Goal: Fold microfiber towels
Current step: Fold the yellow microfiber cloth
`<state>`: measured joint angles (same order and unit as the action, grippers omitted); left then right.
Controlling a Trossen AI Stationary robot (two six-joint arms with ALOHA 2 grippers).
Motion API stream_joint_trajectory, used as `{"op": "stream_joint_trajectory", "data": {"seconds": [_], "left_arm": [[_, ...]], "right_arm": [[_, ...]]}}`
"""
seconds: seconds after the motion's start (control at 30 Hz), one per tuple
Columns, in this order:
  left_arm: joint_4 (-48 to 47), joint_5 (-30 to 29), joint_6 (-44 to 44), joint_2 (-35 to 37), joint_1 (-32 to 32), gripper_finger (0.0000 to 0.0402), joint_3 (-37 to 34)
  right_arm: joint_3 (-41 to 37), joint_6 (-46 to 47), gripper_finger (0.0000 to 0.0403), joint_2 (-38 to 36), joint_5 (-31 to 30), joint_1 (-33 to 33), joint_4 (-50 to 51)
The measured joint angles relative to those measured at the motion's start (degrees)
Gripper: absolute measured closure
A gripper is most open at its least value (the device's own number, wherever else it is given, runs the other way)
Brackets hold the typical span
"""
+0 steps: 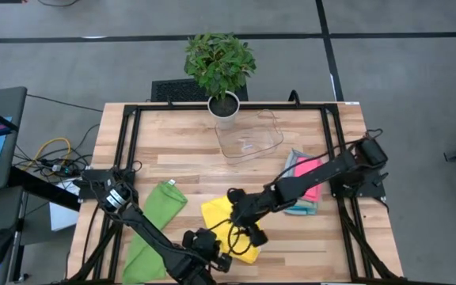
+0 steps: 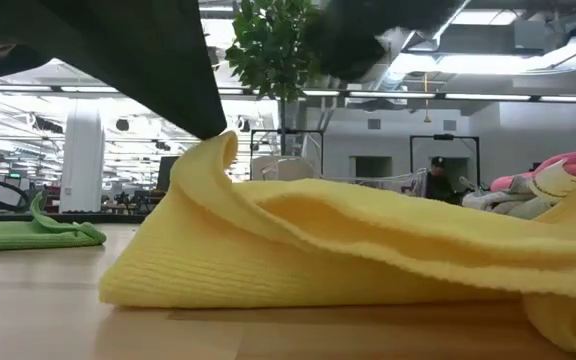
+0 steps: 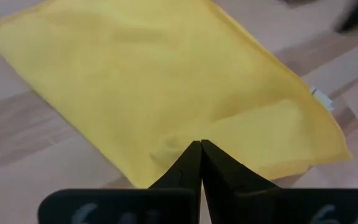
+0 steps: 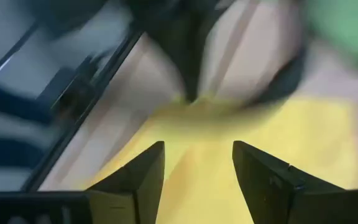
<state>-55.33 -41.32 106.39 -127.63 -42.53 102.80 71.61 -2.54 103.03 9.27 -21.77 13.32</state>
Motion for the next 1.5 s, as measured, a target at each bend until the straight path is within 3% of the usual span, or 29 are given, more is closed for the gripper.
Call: {"op": "stream_joint_trajectory", "data": {"seconds": [0.13,0.27,0.5,0.63,1.1,1.27,1.5], "left_arm": [[-1.5,-0.3,0.1,0.0,-0.3,0.0401,0.0],[-2.1,-0.5,-0.7,0.0,-0.4,0.0401,0.0],[-2.7,-1.4,-1.2,0.0,-0.3,0.0401,0.0],[-2.7,-1.4,-1.3,0.0,-0.6,0.0401,0.0],[-2.8,0.4,-3.8,0.0,-1.3,0.0401,0.0],[-2.7,0.5,-3.5,0.0,-1.5,0.0401,0.0],[-1.9,0.1,-3.4,0.0,-1.5,0.0401,0.0]], "right_arm": [[-3.2,1.5,0.0195,-2.4,3.7,-4.9,9.6],[-8.6,3.0,0.0203,-5.6,3.2,-12.0,10.2],[-11.9,-3.7,0.0211,-3.9,-18.2,-25.1,-1.6],[-12.0,-6.3,0.021,-0.3,-23.8,-26.3,-7.6],[-11.8,1.5,0.0213,8.7,-22.9,-24.5,-9.3],[-11.8,3.5,0.0256,8.6,-25.0,-24.5,-8.4],[-8.0,5.0,0.0375,8.4,-21.7,-24.3,0.6]]}}
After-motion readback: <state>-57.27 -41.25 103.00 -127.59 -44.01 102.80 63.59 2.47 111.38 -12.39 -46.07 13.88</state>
